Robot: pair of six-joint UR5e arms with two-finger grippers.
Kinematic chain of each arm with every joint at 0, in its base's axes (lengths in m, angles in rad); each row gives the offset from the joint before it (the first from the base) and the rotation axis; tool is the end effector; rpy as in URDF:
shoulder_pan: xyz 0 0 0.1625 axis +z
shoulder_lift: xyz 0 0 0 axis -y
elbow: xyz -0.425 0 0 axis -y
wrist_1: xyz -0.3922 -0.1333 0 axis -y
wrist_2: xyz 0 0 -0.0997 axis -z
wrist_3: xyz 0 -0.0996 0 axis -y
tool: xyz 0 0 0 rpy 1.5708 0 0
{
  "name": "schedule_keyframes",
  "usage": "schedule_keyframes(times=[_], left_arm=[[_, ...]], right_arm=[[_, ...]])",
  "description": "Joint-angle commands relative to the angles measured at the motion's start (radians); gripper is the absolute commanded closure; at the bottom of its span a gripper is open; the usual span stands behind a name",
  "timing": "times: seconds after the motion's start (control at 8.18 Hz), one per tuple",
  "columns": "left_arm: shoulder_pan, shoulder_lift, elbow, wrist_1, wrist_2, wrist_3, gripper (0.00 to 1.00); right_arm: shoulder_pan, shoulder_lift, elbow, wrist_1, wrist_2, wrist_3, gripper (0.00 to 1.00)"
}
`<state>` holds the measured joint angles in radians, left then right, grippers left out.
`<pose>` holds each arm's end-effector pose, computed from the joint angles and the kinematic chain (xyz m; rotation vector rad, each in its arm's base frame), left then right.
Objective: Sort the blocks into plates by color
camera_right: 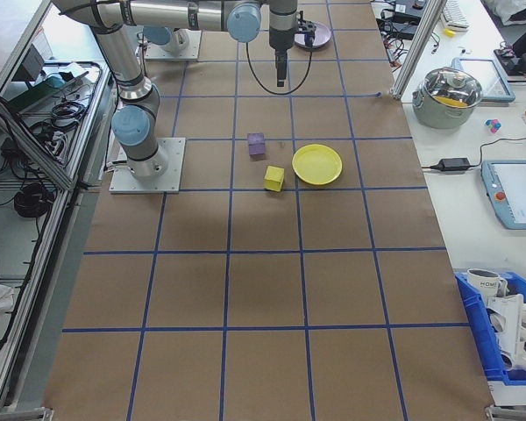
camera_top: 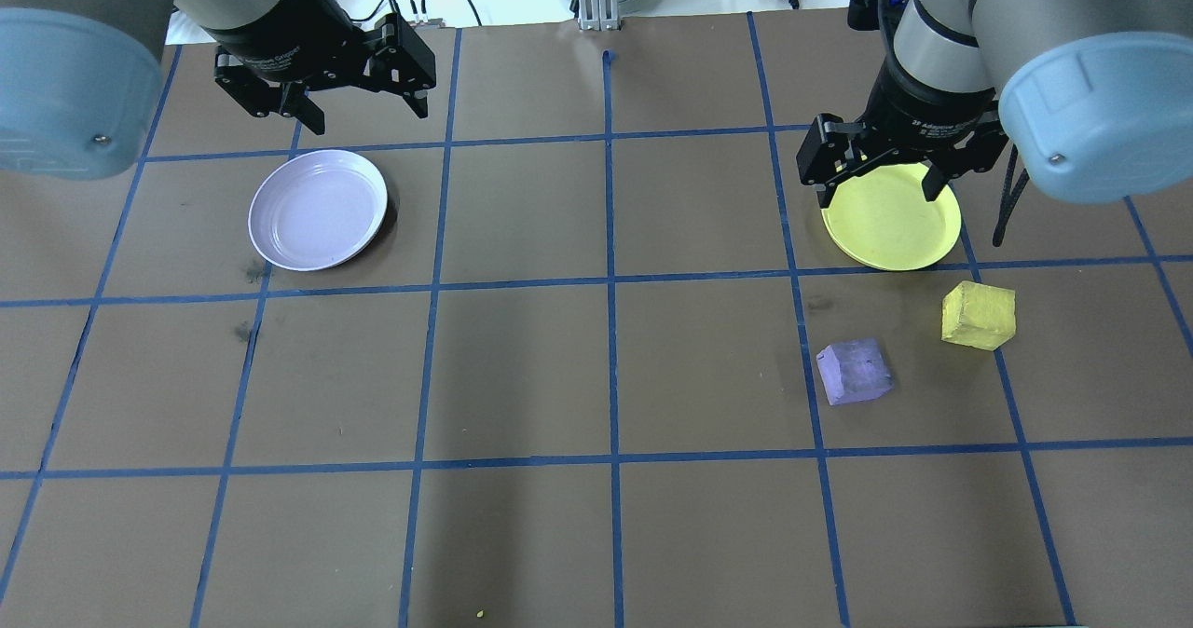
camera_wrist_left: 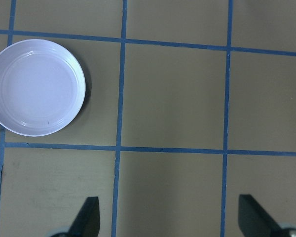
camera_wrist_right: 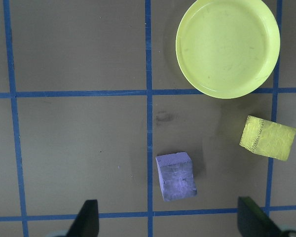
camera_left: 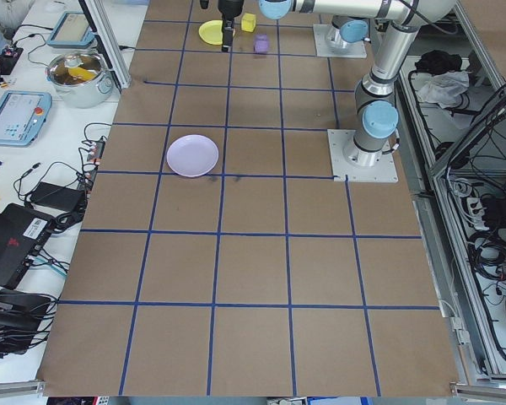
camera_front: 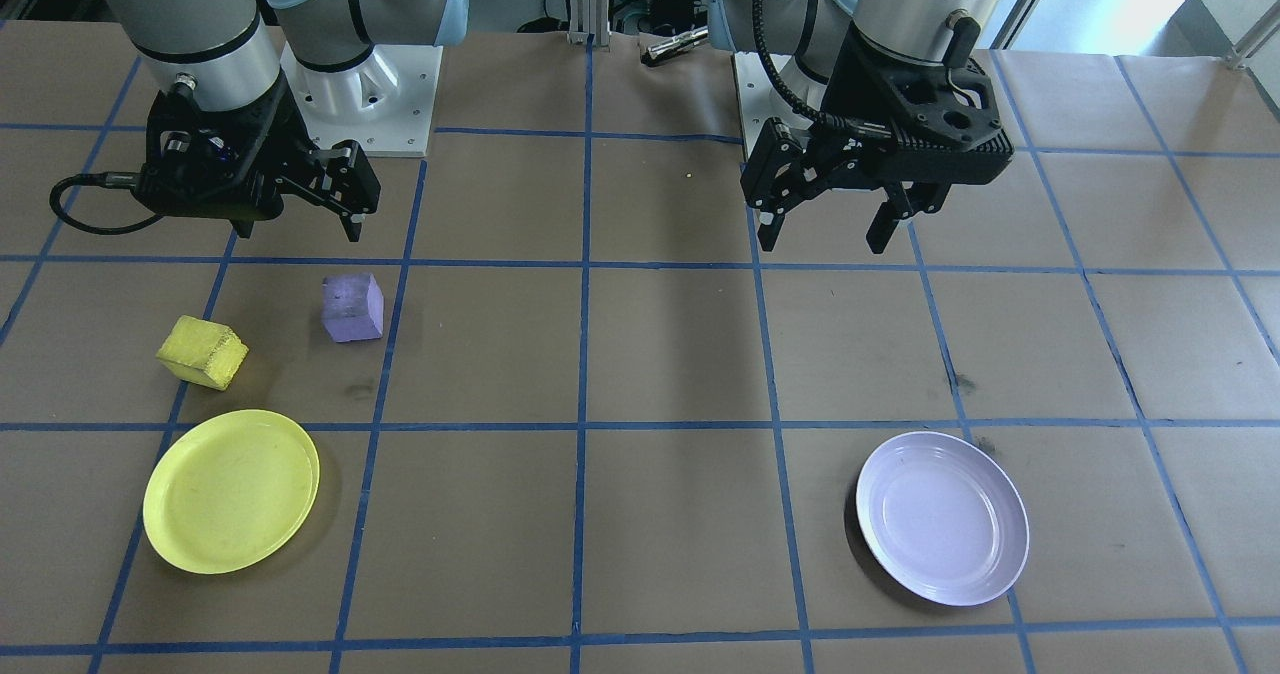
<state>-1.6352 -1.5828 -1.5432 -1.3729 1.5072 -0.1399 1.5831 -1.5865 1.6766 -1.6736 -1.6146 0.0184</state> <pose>-0.1725 -0.5057 0.5176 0.1044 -3.0390 0.3143 0.1349 -0.4833 0.4539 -0.0099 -3.0979 0.0207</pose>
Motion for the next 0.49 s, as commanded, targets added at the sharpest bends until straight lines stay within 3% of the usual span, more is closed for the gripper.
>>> schedule_keyframes(times=[0.0, 0.37], left_arm=[[0.0, 0.004, 0.0, -0.003, 0.001, 0.0, 0.0], [0.0, 0.018, -0.011, -0.012, 0.016, 0.014, 0.0]], right_arm=[[0.0, -0.001, 0.0, 0.001, 0.001, 0.002, 0.0], [0.0, -0.001, 0.0, 0.003, 0.001, 0.0, 0.0]])
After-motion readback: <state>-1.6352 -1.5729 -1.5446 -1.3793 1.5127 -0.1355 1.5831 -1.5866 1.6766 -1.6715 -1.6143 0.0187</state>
